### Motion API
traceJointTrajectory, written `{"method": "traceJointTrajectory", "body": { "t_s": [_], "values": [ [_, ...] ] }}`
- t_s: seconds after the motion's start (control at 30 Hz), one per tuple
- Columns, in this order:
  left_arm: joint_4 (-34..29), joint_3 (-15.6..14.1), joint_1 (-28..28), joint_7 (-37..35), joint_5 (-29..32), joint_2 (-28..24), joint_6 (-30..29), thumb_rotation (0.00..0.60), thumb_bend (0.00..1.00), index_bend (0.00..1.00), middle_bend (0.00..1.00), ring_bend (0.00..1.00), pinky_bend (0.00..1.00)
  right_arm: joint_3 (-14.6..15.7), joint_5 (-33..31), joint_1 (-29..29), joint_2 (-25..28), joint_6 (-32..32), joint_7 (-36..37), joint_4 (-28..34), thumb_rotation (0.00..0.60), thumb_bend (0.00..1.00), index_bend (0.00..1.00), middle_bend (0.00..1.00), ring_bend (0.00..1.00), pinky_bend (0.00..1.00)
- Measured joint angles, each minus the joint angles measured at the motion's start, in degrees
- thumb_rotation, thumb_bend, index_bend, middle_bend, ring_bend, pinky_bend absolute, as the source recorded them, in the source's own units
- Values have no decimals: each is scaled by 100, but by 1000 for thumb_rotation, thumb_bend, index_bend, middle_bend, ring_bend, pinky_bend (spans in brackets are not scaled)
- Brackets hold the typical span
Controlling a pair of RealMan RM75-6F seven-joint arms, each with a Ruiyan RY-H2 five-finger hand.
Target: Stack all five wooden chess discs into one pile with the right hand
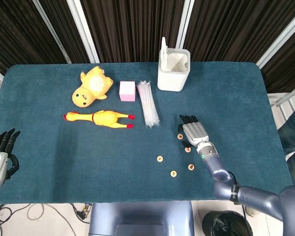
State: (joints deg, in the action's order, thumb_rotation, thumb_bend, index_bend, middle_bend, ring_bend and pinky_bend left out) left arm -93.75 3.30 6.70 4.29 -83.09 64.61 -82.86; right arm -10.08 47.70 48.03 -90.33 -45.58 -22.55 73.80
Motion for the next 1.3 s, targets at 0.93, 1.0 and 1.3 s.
{"method": "traceJointTrajectory", "body": {
  "t_s": [0.93,1.0,1.3],
  "values": [
    [25,14,16,-42,57,-7,37,600,824,71,0,0,63,-45,-108,235,-431,348,131,-702,600,380,457,0,2,61],
    [29,16,20,-35,69,-6,50,600,824,71,0,0,62,-43,-82,234,-444,371,173,-721,600,380,460,0,2,61],
    [28,13,21,-2,65,6,39,600,824,71,0,0,63,-43,-3,224,-491,412,281,-873,600,380,472,0,2,61]
  ]
}}
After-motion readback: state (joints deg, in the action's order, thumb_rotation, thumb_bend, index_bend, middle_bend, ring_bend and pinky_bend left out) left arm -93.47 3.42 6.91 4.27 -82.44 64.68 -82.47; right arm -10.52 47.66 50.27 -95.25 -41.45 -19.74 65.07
